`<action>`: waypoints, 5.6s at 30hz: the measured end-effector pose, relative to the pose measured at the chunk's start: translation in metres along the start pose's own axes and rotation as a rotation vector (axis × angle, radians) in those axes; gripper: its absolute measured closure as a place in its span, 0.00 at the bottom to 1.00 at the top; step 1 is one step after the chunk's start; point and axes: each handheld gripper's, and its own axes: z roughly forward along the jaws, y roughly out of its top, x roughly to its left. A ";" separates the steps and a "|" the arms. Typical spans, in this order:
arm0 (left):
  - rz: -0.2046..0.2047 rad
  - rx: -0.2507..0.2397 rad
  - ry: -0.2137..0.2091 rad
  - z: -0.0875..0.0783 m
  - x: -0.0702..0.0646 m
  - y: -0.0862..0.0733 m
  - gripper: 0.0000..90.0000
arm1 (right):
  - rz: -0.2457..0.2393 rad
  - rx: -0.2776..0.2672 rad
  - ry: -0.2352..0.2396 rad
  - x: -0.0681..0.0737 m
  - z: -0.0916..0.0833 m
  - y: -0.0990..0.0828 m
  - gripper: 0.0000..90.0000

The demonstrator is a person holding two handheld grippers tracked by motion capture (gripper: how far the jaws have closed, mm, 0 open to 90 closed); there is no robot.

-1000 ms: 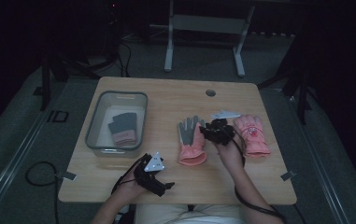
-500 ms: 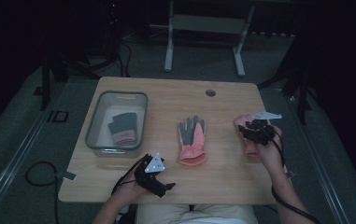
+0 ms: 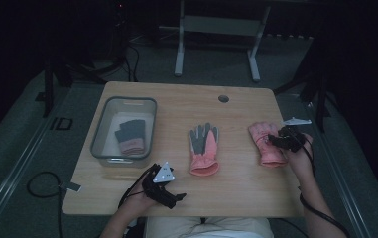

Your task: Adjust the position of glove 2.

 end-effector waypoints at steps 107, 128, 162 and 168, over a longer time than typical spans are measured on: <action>0.016 -0.002 -0.008 0.000 0.004 -0.004 0.02 | -0.171 0.004 0.133 0.130 0.020 -0.002 0.77; 0.020 -0.003 -0.010 0.000 0.005 -0.004 0.02 | 0.001 -0.120 0.020 0.139 -0.036 0.049 0.96; 0.018 -0.003 -0.013 0.000 0.005 -0.004 0.02 | -0.002 -0.120 0.163 0.231 -0.027 0.071 0.95; 0.014 -0.006 -0.014 0.000 0.005 -0.004 0.02 | 0.009 -0.071 0.165 0.235 -0.008 0.063 0.95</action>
